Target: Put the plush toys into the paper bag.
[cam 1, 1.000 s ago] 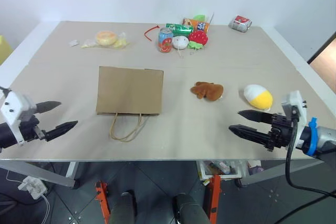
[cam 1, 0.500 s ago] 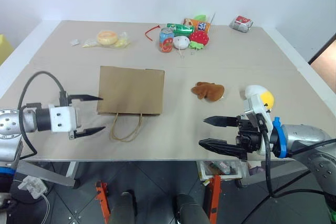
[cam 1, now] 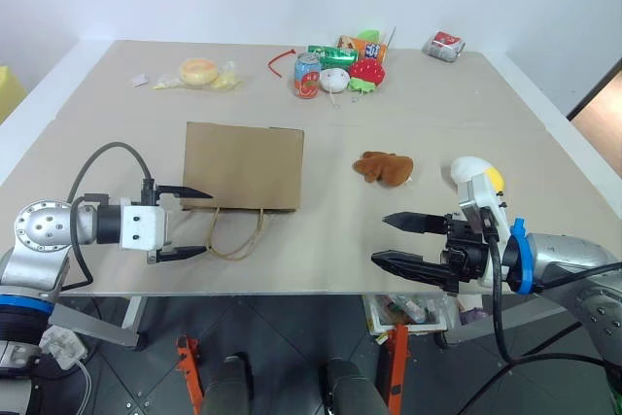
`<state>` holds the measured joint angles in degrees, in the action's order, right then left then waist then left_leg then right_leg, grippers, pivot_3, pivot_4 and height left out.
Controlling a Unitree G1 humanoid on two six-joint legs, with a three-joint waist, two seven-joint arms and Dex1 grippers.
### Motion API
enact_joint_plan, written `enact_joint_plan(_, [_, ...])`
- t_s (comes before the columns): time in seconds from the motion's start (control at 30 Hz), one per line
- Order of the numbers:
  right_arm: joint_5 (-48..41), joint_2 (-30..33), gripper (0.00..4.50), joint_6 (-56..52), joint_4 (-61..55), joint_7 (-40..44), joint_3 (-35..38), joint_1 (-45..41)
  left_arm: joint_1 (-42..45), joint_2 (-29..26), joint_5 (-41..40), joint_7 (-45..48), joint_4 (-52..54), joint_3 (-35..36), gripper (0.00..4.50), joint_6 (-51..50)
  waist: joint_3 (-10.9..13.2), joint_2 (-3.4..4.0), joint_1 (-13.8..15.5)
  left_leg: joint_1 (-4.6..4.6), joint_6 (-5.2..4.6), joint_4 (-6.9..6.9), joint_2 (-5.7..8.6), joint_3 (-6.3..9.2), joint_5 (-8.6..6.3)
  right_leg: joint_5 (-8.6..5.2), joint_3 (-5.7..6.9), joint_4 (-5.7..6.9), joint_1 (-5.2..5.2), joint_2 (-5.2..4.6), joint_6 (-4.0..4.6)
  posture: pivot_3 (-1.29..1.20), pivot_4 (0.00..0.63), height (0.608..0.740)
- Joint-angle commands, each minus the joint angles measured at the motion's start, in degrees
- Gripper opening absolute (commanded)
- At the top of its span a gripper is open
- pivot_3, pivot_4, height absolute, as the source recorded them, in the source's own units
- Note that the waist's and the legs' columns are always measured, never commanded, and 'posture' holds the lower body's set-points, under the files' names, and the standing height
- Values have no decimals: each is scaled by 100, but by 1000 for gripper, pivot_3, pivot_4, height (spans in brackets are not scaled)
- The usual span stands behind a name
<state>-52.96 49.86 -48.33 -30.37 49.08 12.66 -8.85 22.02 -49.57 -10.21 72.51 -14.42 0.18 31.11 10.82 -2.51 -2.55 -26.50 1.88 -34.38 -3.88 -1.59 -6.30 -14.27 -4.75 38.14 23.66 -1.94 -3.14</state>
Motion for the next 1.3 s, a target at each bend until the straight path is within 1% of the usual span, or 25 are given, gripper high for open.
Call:
enact_joint_plan(0.03, [-126, -34, 4500, 84, -265, -85, 224, 68, 301, 156, -162, 51, 141, -158, 3977, -177, 0, 0, 1, 0, -1, -1, 0, 0, 1, 1, 1, 0, -2, -1, 0, 0, 150, 740])
enact_joint_plan(0.07, [-136, -40, 4500, 83, -273, -106, 220, 69, 321, 161, -180, 97, 125, -176, 3799, -179, 0, 0, 3, 0, -2, -2, 0, 0, 1, 2, 2, 0, -4, -1, -1, 0, 150, 740])
enact_joint_plan(0.13, [-153, -51, 4500, 82, -286, -137, 217, 70, 345, 163, -219, 162, 79, -179, 3205, -158, 0, 0, 3, 1, -3, -4, 0, 1, 2, 3, 4, 0, -6, -1, -4, 0, 150, 740])
enact_joint_plan(0.17, [-147, -51, 4500, 85, -296, -150, 216, 77, 349, 159, -263, 202, 83, -189, 2567, -194, 0, 0, 2, 1, -4, -5, 0, 1, 3, 4, 4, 0, -7, -1, -5, 0, 150, 740])
enact_joint_plan(0.2, [-149, -48, 4500, 90, -301, -155, 223, 90, 353, 158, -298, 234, 95, -199, 2383, -226, 0, 0, 0, 1, -4, -5, 0, 1, 3, 4, 3, -1, -7, -1, -5, 0, 150, 740])
enact_joint_plan(0.23, [-165, -46, 4500, 92, -304, -161, 239, 100, 354, 165, -343, 262, 120, -202, 1878, -269, 0, 0, -1, 2, -4, -5, 0, 1, 3, 4, 3, 0, -6, -1, -5, 0, 150, 740])
enact_joint_plan(0.3, [-187, -38, 4500, 101, -299, -174, 257, 107, 373, 197, -442, 299, 205, -207, 1077, -416, 0, 0, -1, 3, -4, -4, 0, 1, 3, 4, 3, -1, -7, 0, -6, 0, 150, 740])
enact_joint_plan(0.33, [-187, -38, 4500, 106, -292, -182, 253, 102, 402, 222, -504, 311, 255, -210, 828, -520, 0, 0, 0, 4, -4, -4, 0, 1, 3, 4, 4, 0, -7, 0, -6, 0, 150, 740])
enact_joint_plan(0.4, [-165, -35, 4500, 126, -280, -185, 240, 90, 488, 272, -629, 341, 362, -220, 31, -751, 0, 0, 0, 3, -5, -5, 0, 1, 3, 3, 4, -1, -9, -1, -7, 0, 150, 740])
enact_joint_plan(0.53, [-167, -27, 4500, 139, -250, -195, 262, 57, 669, 406, -789, 326, 495, -216, 7, -1192, 0, 0, 1, 4, -5, -8, 0, 2, 3, 3, 5, -1, -13, -1, -7, 0, 150, 740])
enact_joint_plan(0.7, [-131, -62, 4500, 163, -232, -283, 258, 2, 871, 692, -1203, 67, 964, -268, 7, -2518, 0, 0, 1, 5, -9, -11, 0, 3, 5, 5, 5, -1, -16, 0, -12, 0, 150, 740])
enact_joint_plan(0.83, [45, -258, 4500, 244, -164, -605, 98, -204, 1047, 1123, -1543, -306, 1285, -203, 7, -3371, 0, 0, 1, 6, -11, -15, 1, 5, 7, 6, 5, -1, -19, 1, -18, 0, 150, 740])
enact_joint_plan(0.9, [138, -414, 3939, 294, -73, -782, 53, -309, 1149, 1374, -1723, -580, 1428, -145, 0, -3819, 0, 0, 0, 6, -13, -16, 1, 7, 8, 8, 5, -1, -21, 3, -22, 0, 150, 740])
enact_joint_plan(0.93, [128, -477, 3536, 319, -66, -792, 59, -331, 1198, 1494, -1804, -721, 1502, -125, 0, -4015, 0, 0, 1, 8, -13, -17, 2, 8, 8, 8, 5, -1, -22, 4, -22, 0, 150, 740])
enact_joint_plan(0.97, [97, -519, 2961, 313, -77, -795, 74, -343, 1241, 1595, -1870, -857, 1575, -104, 0, -4197, 0, 0, 1, 7, -14, -17, 2, 9, 9, 10, 3, -1, -21, 5, -25, 0, 150, 740])
enact_joint_plan(1.03, [56, -578, 2571, 299, -97, -817, 75, -380, 1328, 1755, -1934, -1113, 1631, -83, 0, -4463, 0, 0, 1, 7, -14, -17, 2, 10, 9, 10, 3, -1, -22, 5, -25, 0, 150, 740])
enact_joint_plan(1.07, [31, -609, 1996, 290, -92, -839, 64, -416, 1362, 1821, -1963, -1225, 1648, -70, 0, -4557, 0, 0, 1, 7, -15, -17, 2, 10, 9, 10, 3, -1, -23, 6, -25, 0, 150, 740])
enact_joint_plan(1.1, [27, -634, 1533, 294, -89, -842, 44, -446, 1389, 1885, -1986, -1341, 1673, -50, 0, -4656, 0, 0, 1, 7, -16, -17, 3, 11, 10, 9, 3, -1, -24, 6, -28, 0, 150, 740])
enact_joint_plan(1.13, [31, -657, 1375, 297, -85, -841, 23, -472, 1408, 1936, -1997, -1433, 1695, -30, 0, -4725, 0, 0, 1, 7, -16, -17, 3, 11, 10, 9, 3, -1, -23, 7, -28, 0, 150, 740])
enact_joint_plan(1.17, [46, -691, 925, 306, -83, -838, -17, -508, 1439, 2008, -2002, -1584, 1722, -1, 0, -4795, 0, 0, 1, 7, -16, -17, 4, 11, 11, 9, 1, -1, -23, 8, -29, 0, 150, 740])
enact_joint_plan(1.27, [212, -811, 70, 359, -33, -862, -242, -653, 1520, 2157, -2160, -1866, 1817, 107, 0, -5063, 0, 0, -2, 7, -16, -17, 3, 13, 11, 9, 1, -1, -23, 9, -29, 0, 150, 740])
enact_joint_plan(1.3, [433, -923, 70, 396, 101, -960, -474, -829, 1561, 2211, -2286, -1941, 1855, 165, 0, -5202, 0, 0, -11, 7, -17, -17, 3, 14, 11, 10, 0, -1, -22, 10, -30, 0, 150, 740])
